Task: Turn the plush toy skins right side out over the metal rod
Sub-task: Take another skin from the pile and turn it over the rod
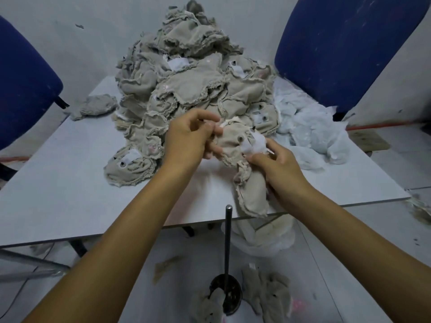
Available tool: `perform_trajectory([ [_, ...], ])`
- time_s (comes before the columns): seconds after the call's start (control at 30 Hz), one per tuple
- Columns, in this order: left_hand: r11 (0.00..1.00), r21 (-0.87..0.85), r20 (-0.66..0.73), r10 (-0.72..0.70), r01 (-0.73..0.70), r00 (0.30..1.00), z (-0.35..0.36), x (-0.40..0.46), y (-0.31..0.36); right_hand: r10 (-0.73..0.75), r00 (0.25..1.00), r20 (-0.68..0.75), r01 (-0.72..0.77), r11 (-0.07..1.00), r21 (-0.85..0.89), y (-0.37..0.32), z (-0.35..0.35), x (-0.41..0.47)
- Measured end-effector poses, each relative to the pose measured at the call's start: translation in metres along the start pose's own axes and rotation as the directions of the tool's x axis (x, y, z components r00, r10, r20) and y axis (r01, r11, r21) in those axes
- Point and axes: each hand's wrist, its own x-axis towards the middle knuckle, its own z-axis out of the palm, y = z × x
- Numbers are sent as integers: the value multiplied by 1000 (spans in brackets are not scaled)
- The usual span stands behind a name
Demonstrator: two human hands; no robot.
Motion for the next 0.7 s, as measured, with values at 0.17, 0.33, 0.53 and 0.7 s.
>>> perform_trajectory([
  [0.17,946,-82,9,-313,313,950,0,5,-14,87,996,-4,-85,981,173,-1,4,0],
  [0.33,866,-196,376,-367,460,851,10,-7,-18,118,993,28,-121,970,211,1,11,2],
  [0.53,918,-156,-1,-370,366,929,11,-6,-24,-139,977,-162,98,966,-238,2,4,3],
  [0.7,975,-43,-178,-223,219,959,12,-6,-25,-696,718,28,521,510,-684,-2,1,-7],
])
